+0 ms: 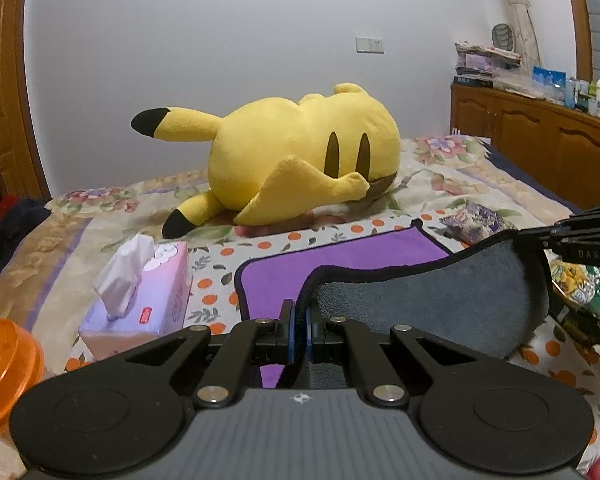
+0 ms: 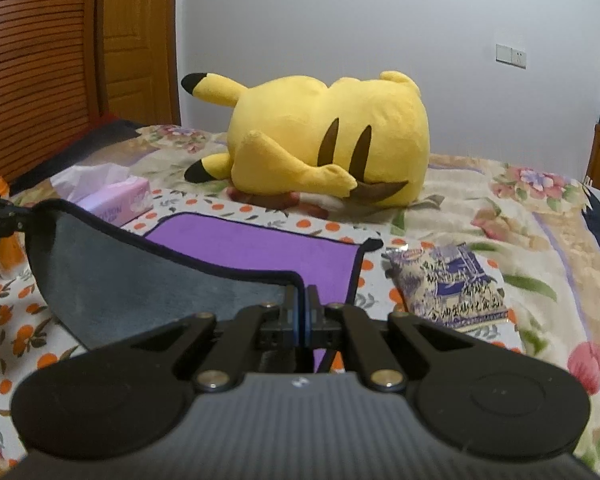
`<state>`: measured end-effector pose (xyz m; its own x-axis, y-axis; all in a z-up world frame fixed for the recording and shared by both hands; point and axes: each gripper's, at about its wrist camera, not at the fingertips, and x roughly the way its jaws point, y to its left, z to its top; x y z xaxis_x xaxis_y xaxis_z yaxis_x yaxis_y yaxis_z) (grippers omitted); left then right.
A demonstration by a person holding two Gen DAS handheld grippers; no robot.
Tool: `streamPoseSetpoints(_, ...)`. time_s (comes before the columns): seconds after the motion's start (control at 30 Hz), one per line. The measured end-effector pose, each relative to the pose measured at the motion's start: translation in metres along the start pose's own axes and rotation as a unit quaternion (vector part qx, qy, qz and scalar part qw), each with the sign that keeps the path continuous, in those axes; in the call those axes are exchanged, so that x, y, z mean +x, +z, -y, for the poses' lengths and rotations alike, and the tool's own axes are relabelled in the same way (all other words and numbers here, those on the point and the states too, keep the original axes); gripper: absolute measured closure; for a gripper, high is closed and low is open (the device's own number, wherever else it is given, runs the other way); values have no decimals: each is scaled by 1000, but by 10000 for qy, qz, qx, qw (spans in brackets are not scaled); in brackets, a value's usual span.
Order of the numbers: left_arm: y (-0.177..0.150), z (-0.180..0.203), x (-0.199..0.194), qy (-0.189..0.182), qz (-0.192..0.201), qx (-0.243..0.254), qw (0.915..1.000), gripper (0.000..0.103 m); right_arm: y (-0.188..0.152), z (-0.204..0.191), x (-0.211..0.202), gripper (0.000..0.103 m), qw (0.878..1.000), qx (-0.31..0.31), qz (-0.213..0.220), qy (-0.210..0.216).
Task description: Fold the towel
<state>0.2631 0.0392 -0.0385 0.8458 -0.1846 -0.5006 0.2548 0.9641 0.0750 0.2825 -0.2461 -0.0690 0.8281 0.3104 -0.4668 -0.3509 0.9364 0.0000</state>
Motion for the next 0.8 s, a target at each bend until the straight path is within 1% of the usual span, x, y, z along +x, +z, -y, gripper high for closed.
streamPoseSetpoints(0.07, 4, -1, 3, 5, 7, -33, 10000, 97, 2, -1, 1, 100, 10000, -37, 10, -20)
streamPoseSetpoints(0.4, 10, 0, 15, 28, 55, 120, 9999, 97, 4, -2, 9, 100, 9999, -135, 58, -90)
streamPoseSetpoints(0.6, 21, -7, 22, 52, 120, 49, 9999, 97, 12, -3, 10, 100, 9992, -210, 275, -183)
streamPoseSetpoints(0.8, 30, -7, 30, 141, 195, 134, 9996, 97, 24, -4, 14, 100, 9981, -295, 467, -271)
